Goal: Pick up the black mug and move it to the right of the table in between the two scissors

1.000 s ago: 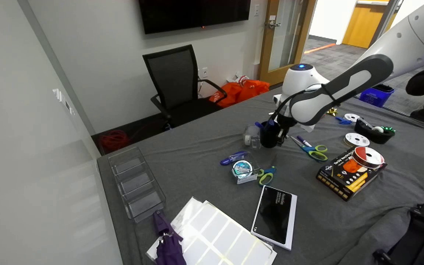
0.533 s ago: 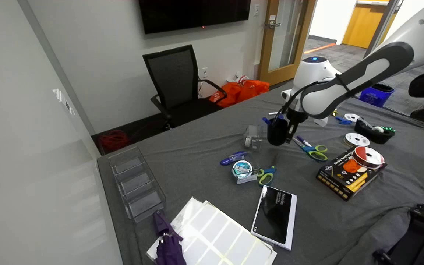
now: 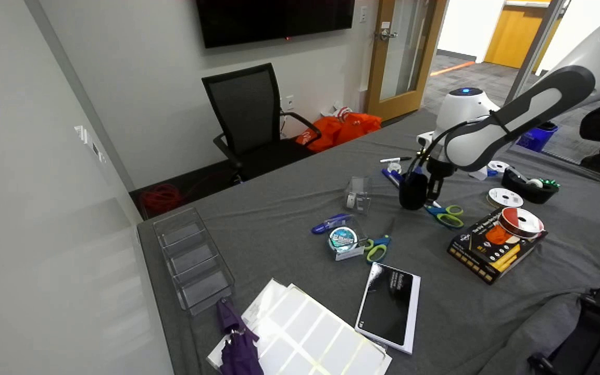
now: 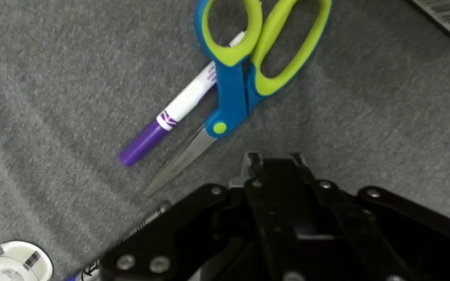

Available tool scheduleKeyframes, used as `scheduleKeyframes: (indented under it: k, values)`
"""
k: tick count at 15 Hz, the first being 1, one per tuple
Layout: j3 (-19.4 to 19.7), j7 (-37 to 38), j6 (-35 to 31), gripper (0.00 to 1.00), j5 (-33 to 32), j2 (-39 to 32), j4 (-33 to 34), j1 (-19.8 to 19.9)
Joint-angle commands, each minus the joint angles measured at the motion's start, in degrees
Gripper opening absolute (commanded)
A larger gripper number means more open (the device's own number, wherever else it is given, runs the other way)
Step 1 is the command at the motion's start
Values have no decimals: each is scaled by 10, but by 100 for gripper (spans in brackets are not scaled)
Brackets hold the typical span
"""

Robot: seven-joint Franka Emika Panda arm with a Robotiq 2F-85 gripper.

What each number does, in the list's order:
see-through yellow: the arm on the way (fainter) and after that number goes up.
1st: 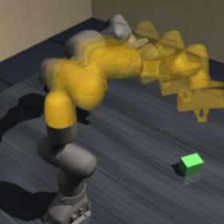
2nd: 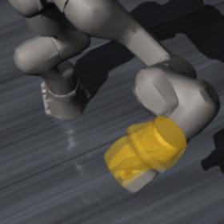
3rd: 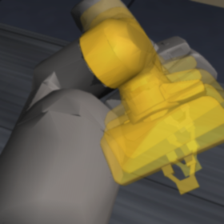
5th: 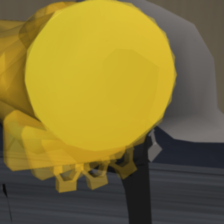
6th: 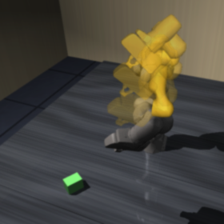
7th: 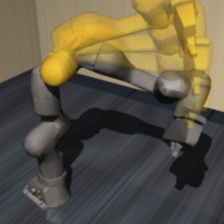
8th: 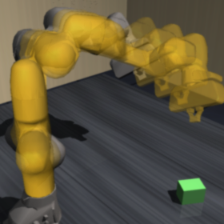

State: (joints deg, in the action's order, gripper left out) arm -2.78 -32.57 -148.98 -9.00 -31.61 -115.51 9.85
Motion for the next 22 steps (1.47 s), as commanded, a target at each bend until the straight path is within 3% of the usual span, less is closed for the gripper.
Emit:
scheduleKeyframes:
  k: [1,2,4,8,11,16,18,22]
  values:
    - [-30,-61,-53,8,28,3,-27,45]
    - [-40,-77,-67,44,41,-1,-31,57]
    - [-50,-99,-86,51,55,-4,-35,70]
    - [-59,-123,-88,79,65,-1,-37,81]
    - [-17,-96,-79,98,20,9,-40,44]
    - [101,-9,-33,100,-149,36,-39,-53]
    - [99,-12,8,100,-183,55,-41,-54]
    - [46,-103,101,100,-134,90,-48,-25]
